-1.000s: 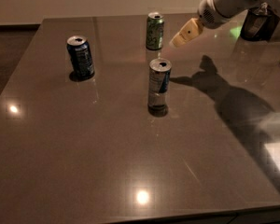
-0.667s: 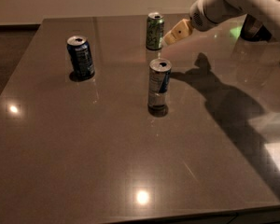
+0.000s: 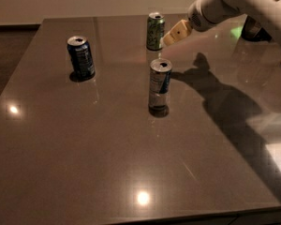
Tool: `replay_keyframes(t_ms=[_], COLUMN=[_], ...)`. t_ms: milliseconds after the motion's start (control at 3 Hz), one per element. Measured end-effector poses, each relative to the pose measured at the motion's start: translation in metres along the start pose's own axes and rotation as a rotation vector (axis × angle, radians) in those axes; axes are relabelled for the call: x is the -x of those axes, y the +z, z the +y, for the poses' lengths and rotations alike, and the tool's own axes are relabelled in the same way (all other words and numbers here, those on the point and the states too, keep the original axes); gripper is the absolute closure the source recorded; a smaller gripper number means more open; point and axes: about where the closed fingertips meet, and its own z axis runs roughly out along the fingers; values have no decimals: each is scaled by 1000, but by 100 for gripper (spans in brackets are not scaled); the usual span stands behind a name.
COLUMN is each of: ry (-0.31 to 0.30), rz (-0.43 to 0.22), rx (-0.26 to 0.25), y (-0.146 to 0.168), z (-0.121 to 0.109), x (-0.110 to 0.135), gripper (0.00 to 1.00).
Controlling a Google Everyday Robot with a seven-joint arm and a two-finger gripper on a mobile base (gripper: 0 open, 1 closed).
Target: Move green can near redbull can
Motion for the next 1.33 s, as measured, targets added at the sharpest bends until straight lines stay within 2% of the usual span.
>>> replay_keyframes(t_ms=[667,1333], ry=[13,56], rz=[-22,-66], rx=[-3,34], y=[49,84], z=[-4,-3], x=[20,33], gripper=[0,0])
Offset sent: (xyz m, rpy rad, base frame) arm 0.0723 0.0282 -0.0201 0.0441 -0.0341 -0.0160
